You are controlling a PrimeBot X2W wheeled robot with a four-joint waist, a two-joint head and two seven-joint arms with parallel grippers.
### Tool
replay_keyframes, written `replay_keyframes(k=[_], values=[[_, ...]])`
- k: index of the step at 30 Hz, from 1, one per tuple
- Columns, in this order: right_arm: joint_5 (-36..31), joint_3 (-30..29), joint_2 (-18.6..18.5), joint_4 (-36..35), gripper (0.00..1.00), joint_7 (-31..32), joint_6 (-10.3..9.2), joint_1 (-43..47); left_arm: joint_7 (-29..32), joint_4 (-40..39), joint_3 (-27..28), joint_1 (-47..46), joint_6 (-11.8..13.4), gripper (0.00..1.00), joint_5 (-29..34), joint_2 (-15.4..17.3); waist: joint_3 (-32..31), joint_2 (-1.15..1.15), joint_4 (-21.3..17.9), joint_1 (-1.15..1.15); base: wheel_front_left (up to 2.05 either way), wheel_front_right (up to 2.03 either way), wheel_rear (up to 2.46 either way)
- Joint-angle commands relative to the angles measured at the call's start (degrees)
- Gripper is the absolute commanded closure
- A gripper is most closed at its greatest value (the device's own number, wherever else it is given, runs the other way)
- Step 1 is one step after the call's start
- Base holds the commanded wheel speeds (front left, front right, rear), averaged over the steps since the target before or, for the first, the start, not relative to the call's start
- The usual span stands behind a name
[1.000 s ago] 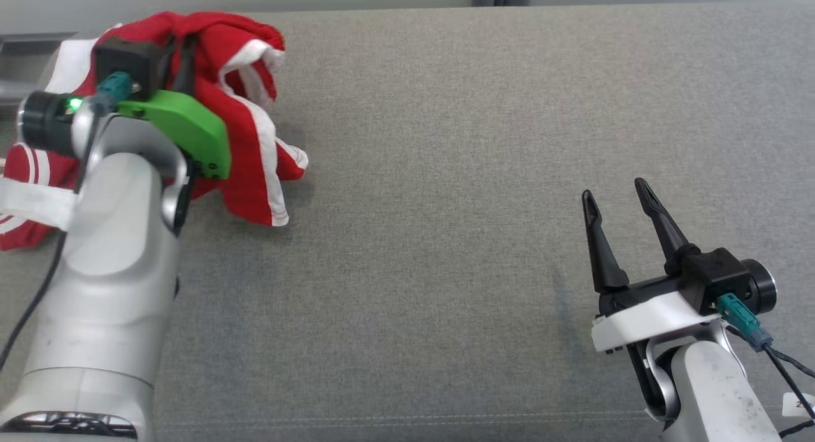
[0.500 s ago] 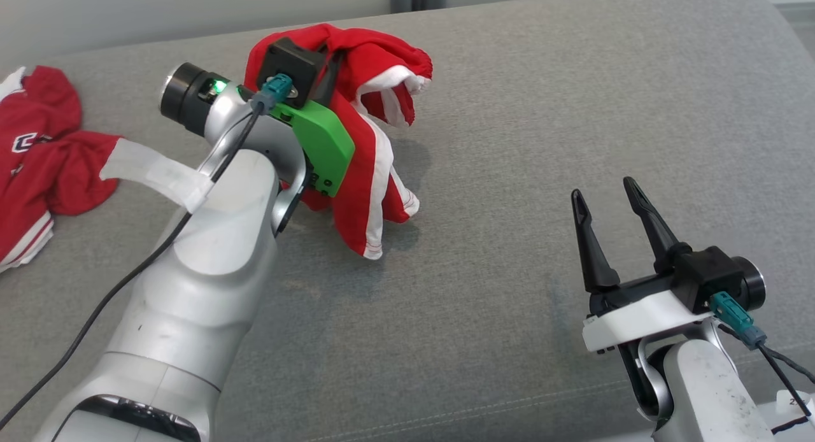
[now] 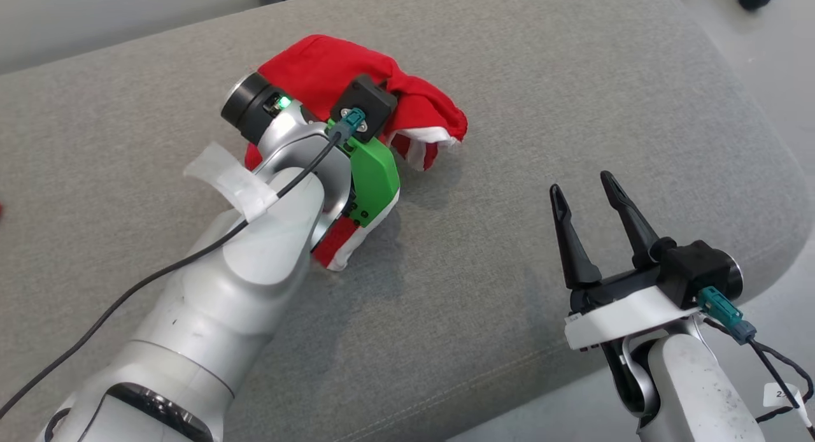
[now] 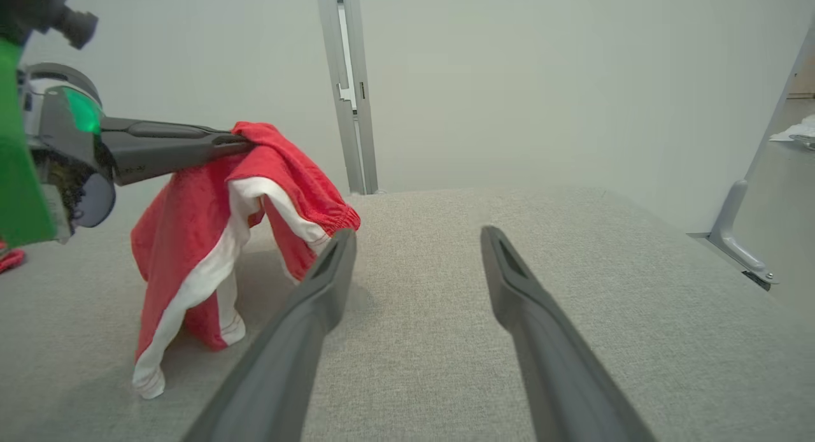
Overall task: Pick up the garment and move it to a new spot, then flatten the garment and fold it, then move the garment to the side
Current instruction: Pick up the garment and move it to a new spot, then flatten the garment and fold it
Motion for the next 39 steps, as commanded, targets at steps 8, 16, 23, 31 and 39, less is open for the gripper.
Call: replay_keyframes(k=[8,16,23,31,39], values=[[2.41,2.43,-0.10,-0.68,0.00,-0.21,0.00,-1.23,-4.69,4.52,-4.62,1.04,1.46,1.00,-4.29,0.30,5.19,0.00,-8.72,0.00,0.00,0.00,0.00],[3.02,2.18,-0.12,-0.32,0.00,-0.21,0.00,-1.20,-5.69,5.09,-9.24,3.44,2.44,0.00,-10.77,0.28,6.07,0.00,-7.46,0.00,0.00,0.00,0.00],[1.50,0.18,-0.14,0.37,0.00,-0.21,0.00,-1.53,-8.25,2.06,-13.56,2.36,3.50,0.00,-16.20,0.23,4.37,0.00,-1.51,0.00,0.00,0.00,0.00],[-0.25,-2.47,-0.16,0.91,0.00,-0.21,0.00,-0.23,-9.96,2.38,-15.41,5.32,4.10,0.00,-19.19,0.24,1.13,0.00,4.24,0.00,0.00,0.00,0.00],[-1.50,-4.57,-0.17,0.78,0.00,-0.21,0.00,1.37,-11.31,6.47,-12.38,11.49,5.35,0.00,-23.19,0.82,-0.96,0.00,8.20,0.00,0.00,0.00,0.00]])
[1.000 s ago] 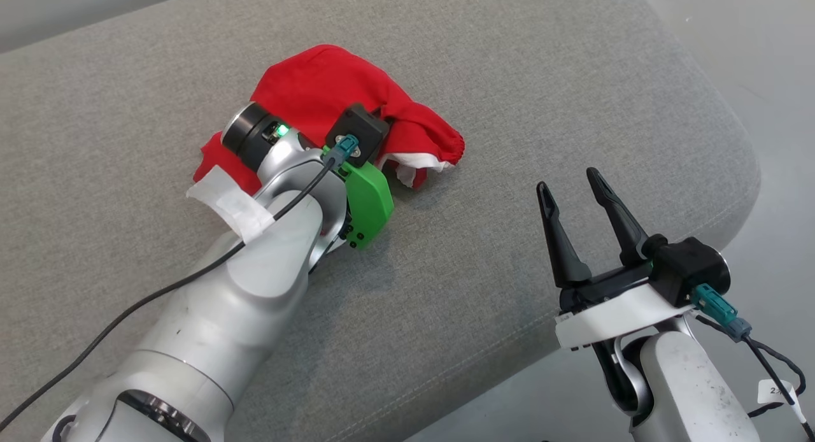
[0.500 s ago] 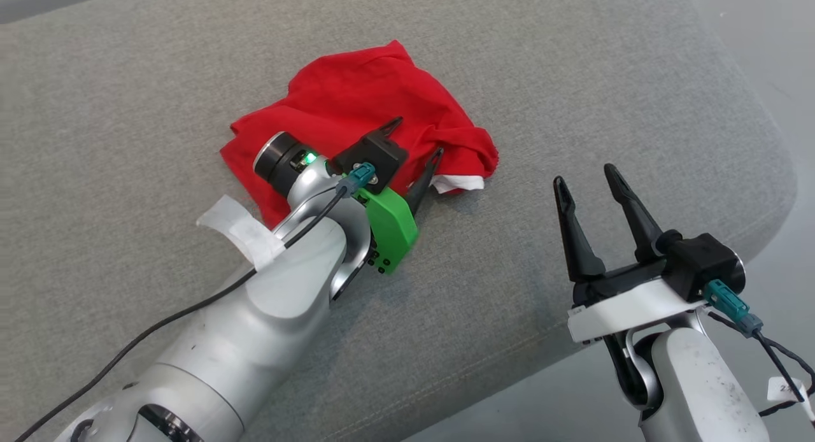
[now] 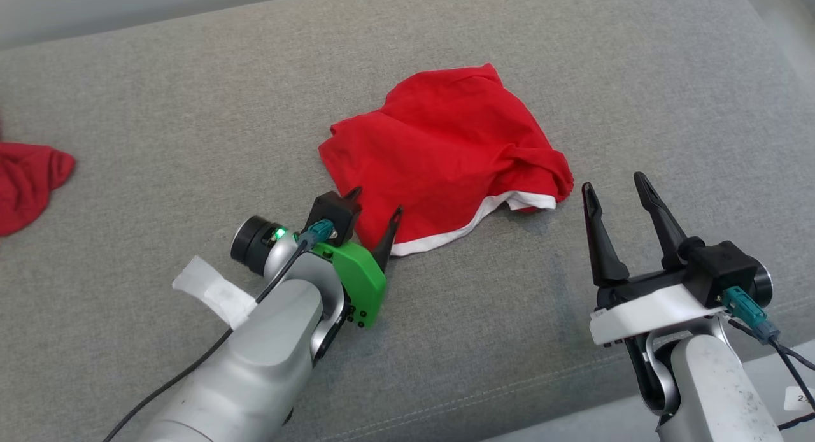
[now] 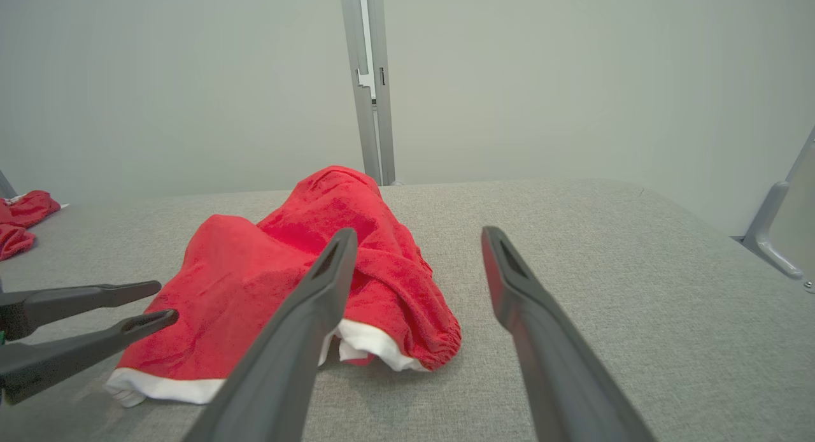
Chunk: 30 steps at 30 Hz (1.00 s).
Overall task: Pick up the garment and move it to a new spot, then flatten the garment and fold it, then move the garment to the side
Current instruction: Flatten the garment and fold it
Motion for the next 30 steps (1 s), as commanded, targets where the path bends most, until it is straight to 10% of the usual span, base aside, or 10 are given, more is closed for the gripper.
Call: replay_keyframes(k=[1,17,30], values=[[-0.40,-0.30,-0.20,-0.07,0.00,-0.21,0.00,1.10,-0.47,0.60,1.07,1.76,0.56,0.00,-1.24,0.45,-1.95,0.00,2.52,0.00,0.00,0.00,0.00],[-1.28,-1.10,-0.20,-0.31,0.00,-0.21,0.00,1.78,-0.91,-2.91,5.54,11.39,-0.95,0.00,-9.97,-0.16,-1.85,0.00,1.71,0.00,0.00,0.00,0.00],[-0.63,-0.29,-0.21,-0.28,0.00,-0.21,0.00,0.61,-0.77,-3.29,3.56,10.28,4.44,0.08,-8.96,-0.15,-0.80,0.00,-0.32,0.00,0.00,0.00,0.00]])
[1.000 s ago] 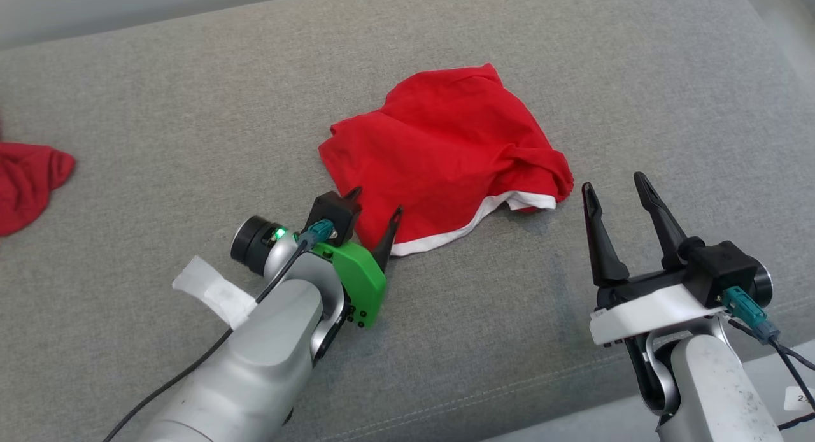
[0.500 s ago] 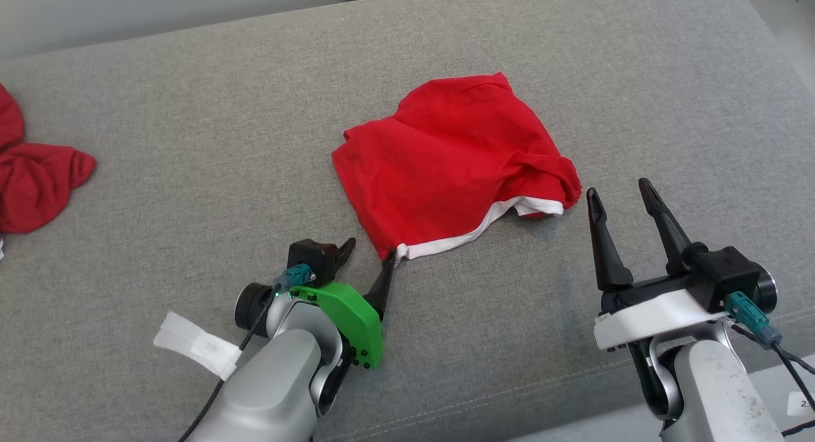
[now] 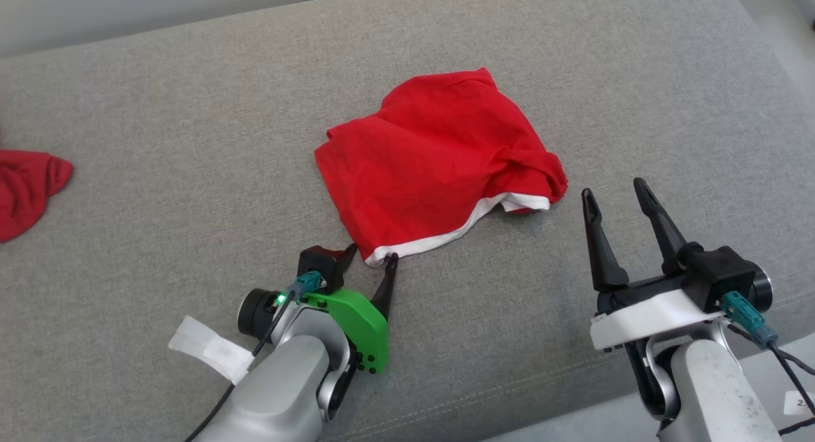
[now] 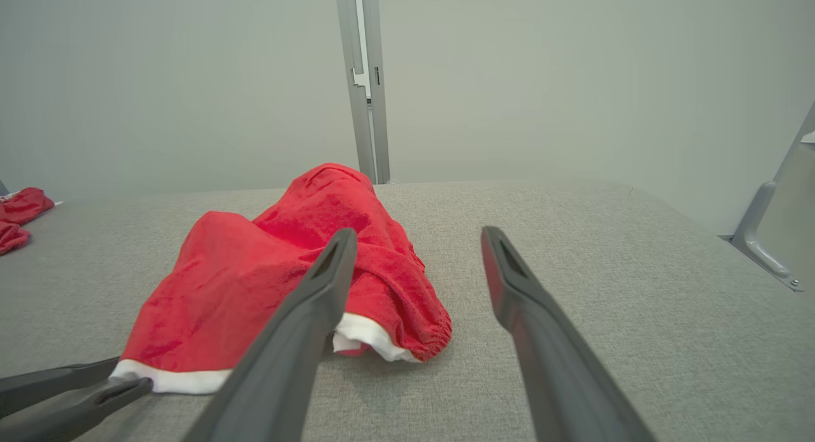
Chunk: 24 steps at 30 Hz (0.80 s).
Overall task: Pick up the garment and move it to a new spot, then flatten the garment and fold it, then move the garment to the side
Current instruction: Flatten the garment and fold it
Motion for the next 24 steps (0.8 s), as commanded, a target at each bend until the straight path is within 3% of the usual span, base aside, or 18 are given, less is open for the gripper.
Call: replay_keyframes(k=[1,2,4,5,24], values=[[0.01,-0.08,-0.21,-0.13,0.00,-0.21,0.00,-0.29,-0.34,1.14,-0.07,-1.03,0.85,0.40,0.79,0.25,0.36,0.00,-0.71,0.00,0.00,0.00,0.00],[0.01,-0.08,-0.21,-0.13,0.00,-0.21,0.00,-0.29,-0.34,1.14,-0.07,-1.03,0.85,0.40,0.79,0.25,0.36,0.00,-0.71,0.00,0.00,0.00,0.00],[0.03,-0.31,-0.19,-0.17,0.00,-0.21,0.00,-0.09,-0.44,1.91,0.25,-1.63,1.39,0.88,1.42,0.47,0.43,0.00,-0.93,0.00,0.00,0.00,0.00],[-0.03,-0.45,-0.20,-0.18,0.00,-0.21,0.00,0.02,-0.48,1.99,0.56,-1.85,1.60,1.00,1.64,0.66,0.44,0.00,-0.94,0.00,0.00,0.00,0.00],[-1.70,-1.32,-0.20,3.72,0.00,-0.21,0.00,1.91,-0.43,-10.83,9.14,4.05,7.90,1.00,13.32,8.86,-2.05,0.00,5.50,0.00,0.00,0.00,0.00]])
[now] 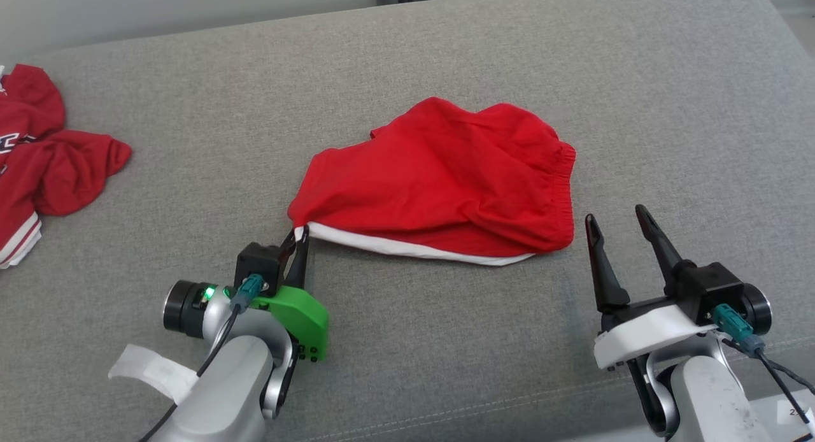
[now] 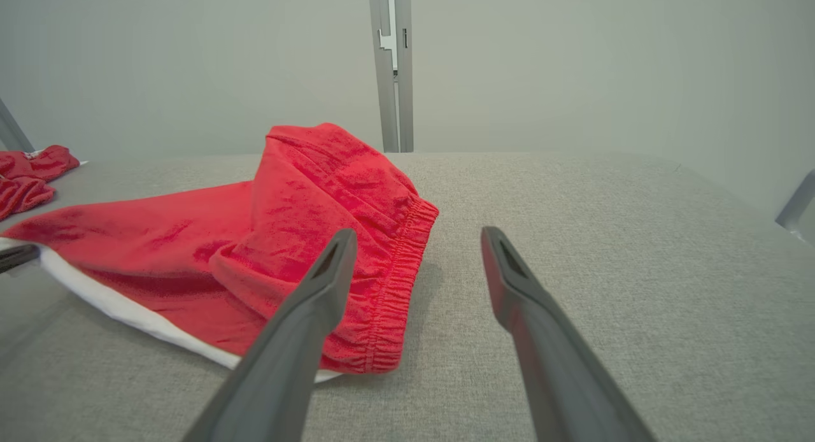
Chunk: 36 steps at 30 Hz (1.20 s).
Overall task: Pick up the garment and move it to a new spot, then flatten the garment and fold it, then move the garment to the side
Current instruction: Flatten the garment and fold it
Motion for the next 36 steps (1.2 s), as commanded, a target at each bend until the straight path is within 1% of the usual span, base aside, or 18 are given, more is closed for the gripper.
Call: replay_keyframes(k=[1,6,12,14,15,18,23,27,31,34,36], values=[[-0.54,0.14,-0.17,0.99,0.00,-0.21,0.00,0.86,-0.14,-0.14,0.48,1.48,0.36,1.00,0.46,0.43,-0.66,0.00,1.13,0.00,0.00,0.00,0.00],[-1.26,0.71,-0.18,4.83,0.00,-0.21,0.00,0.92,-0.15,0.54,1.46,4.51,1.12,1.00,0.83,0.65,-1.06,0.00,2.08,0.00,0.00,0.00,0.00],[-1.41,1.09,-0.19,7.78,0.00,-0.21,0.00,0.71,-0.15,1.29,2.85,7.08,1.96,1.00,1.34,0.38,-1.52,0.00,2.52,0.00,0.00,0.00,0.00],[-1.48,1.31,-0.18,8.68,0.00,-0.21,0.00,0.71,-0.15,1.44,3.18,7.96,2.20,0.56,1.72,0.17,-1.81,0.00,2.54,0.00,0.00,0.00,0.00],[-1.16,1.77,-0.18,9.61,0.00,-0.21,0.00,0.64,-0.15,1.68,3.37,8.64,2.25,0.00,2.34,-0.18,-2.17,0.00,2.53,0.00,0.00,0.00,0.00],[-0.44,3.01,-0.18,11.23,0.00,-0.21,0.00,0.38,-0.15,1.51,3.85,9.68,1.55,0.00,2.69,-0.74,-2.79,0.00,2.69,0.00,0.00,0.00,0.00],[0.56,4.29,-0.21,13.10,0.00,-0.21,0.00,-0.41,-0.15,-0.83,5.71,11.69,1.07,0.00,3.16,-0.36,-3.47,0.00,3.24,0.00,0.00,0.00,0.00],[1.23,5.01,-0.21,14.95,0.00,-0.21,0.00,-1.84,-0.10,-5.20,8.37,13.99,1.01,0.00,4.34,0.53,-3.85,0.00,4.23,0.00,0.00,0.00,0.00],[3.51,4.70,-0.20,17.18,0.00,-0.21,0.00,-4.29,-0.08,-10.51,10.62,16.38,1.14,0.00,5.80,1.40,-3.81,0.00,5.63,0.00,0.00,0.00,0.00],[4.78,4.53,-0.20,19.86,0.00,-0.21,0.00,-6.68,-0.07,-14.80,12.30,17.59,1.55,0.00,7.06,1.55,-3.42,0.00,6.93,0.00,0.00,0.00,0.00],[4.37,4.36,-0.33,22.66,0.00,-0.14,0.00,-8.33,-0.08,-17.36,13.19,18.35,1.67,0.00,7.88,1.29,-3.15,0.00,7.95,0.00,0.00,0.00,0.00]])
